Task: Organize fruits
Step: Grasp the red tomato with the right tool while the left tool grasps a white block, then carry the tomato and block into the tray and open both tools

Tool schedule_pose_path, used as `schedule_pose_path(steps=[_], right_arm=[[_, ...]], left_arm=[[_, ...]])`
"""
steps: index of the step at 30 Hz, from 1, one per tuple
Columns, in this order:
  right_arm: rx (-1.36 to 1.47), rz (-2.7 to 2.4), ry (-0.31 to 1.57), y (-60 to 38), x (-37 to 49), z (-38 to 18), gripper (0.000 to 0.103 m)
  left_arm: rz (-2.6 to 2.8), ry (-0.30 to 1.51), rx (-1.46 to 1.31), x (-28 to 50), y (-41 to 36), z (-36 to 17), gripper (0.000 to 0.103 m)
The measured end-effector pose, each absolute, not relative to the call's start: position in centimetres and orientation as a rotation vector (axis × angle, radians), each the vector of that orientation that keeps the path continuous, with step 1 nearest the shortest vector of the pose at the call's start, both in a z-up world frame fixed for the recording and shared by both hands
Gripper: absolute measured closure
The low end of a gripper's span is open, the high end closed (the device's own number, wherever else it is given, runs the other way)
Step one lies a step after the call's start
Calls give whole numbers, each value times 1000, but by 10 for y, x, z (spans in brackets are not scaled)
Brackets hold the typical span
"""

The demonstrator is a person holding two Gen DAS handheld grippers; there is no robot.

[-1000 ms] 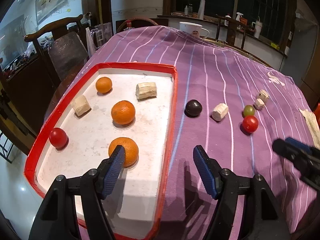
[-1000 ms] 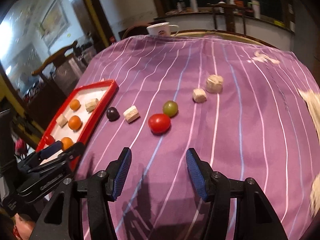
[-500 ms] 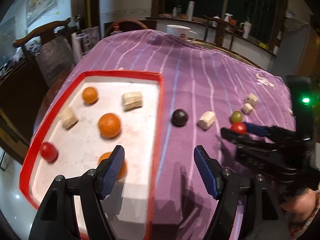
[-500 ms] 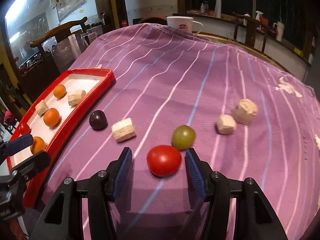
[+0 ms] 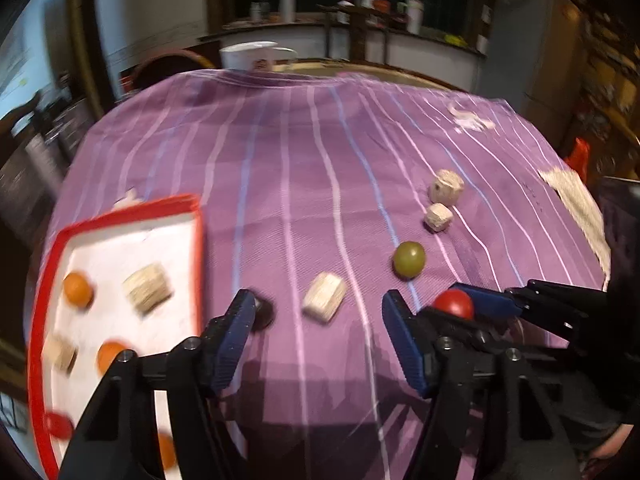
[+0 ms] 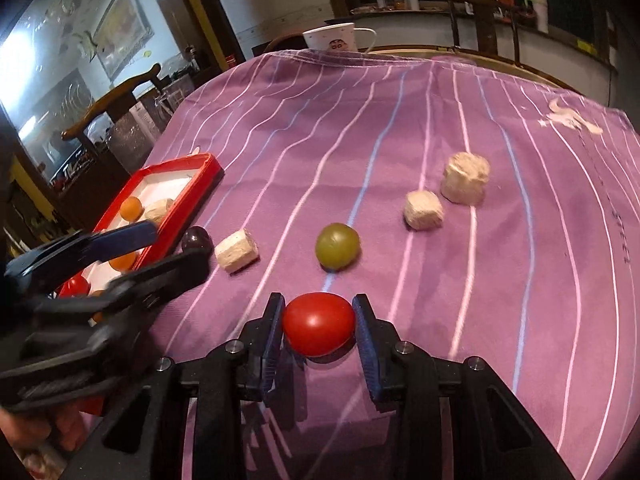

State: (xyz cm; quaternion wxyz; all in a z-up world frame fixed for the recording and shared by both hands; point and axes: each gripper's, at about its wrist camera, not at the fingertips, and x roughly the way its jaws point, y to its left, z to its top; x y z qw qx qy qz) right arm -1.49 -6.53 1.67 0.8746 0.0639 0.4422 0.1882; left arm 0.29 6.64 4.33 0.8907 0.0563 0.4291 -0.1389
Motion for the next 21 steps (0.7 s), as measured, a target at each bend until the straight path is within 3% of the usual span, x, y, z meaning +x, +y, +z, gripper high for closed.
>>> schedule_pose_path(steps=[3,10,14,21], right_arm=[[153,396,925,-70,-16,15,65],[150,400,916,-72,-16,13,65],[146,392,913,-74,-18,14,65],[128,391,881,-73,-29,27,65]], left_arm=[[-340,913,153,14,57,35,49],[-357,994,261,26,47,13,55],[-335,975,299,21,43,15,79],[-316,943,227,5,57,25,79]])
